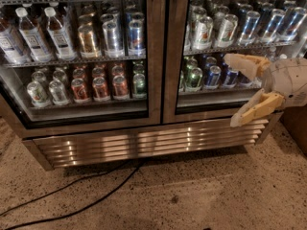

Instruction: Open right fridge door

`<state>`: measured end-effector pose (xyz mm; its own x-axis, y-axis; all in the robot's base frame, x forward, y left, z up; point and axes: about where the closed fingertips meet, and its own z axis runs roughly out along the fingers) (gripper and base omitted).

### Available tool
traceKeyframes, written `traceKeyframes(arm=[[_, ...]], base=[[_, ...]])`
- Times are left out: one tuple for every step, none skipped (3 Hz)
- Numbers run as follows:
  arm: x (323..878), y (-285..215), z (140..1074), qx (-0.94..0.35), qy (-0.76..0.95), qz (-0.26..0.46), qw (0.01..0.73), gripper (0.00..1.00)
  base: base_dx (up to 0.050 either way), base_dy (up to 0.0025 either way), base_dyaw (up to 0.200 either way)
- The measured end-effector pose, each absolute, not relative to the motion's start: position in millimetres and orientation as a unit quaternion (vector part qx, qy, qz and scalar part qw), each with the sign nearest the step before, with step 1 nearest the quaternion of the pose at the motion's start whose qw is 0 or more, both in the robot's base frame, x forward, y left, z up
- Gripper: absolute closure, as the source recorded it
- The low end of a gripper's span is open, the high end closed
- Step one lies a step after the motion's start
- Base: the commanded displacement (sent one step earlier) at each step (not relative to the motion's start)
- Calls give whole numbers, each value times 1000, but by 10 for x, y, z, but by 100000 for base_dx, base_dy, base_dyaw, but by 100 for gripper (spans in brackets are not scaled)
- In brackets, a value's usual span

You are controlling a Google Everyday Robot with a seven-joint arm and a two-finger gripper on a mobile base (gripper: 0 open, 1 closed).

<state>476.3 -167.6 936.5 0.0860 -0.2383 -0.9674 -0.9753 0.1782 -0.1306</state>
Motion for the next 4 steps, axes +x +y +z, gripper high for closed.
traceKeyframes(arm=[[4838, -1637, 9405, -517, 560, 389, 517, 0], [4900, -1547, 9752, -512, 539, 400, 536, 0], [4866, -1272, 10116, -531, 521, 391, 542, 0], [4866, -1271, 10116, -531, 521, 391, 542, 0]], base=[[0, 0, 0], [0, 0, 0], [0, 0, 0], [4950, 0, 1]])
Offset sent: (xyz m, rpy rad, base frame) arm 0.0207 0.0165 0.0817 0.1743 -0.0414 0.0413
